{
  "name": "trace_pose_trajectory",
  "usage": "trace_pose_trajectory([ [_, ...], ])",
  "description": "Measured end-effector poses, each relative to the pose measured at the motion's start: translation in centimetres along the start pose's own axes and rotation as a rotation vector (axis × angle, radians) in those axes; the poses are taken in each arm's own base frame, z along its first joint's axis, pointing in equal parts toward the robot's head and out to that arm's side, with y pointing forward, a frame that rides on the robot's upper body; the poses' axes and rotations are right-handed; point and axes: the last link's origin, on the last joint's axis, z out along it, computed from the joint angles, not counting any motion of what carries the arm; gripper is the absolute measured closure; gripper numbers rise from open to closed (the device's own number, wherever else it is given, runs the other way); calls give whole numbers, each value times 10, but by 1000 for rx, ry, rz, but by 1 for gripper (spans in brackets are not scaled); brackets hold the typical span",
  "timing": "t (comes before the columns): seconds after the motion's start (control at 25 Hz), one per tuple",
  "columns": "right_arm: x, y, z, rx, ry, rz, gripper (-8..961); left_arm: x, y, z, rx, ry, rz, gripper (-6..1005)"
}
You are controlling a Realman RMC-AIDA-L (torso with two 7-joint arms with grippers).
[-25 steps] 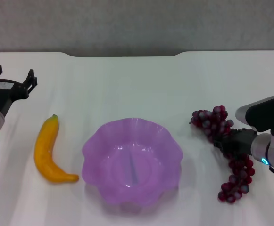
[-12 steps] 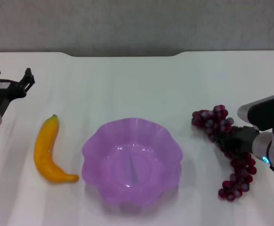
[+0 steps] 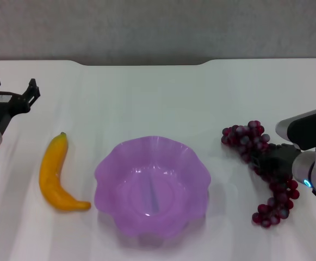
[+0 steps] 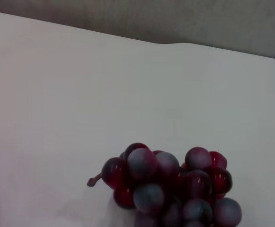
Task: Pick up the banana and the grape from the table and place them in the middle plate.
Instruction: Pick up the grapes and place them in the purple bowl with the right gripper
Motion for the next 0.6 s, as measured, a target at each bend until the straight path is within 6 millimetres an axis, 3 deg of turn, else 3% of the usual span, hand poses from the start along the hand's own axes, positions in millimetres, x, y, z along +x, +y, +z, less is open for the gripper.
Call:
trace_pose_trajectory([
  [0.6, 1, -2, 0, 11, -5, 1, 515, 0, 0, 1, -1, 0, 0, 122],
])
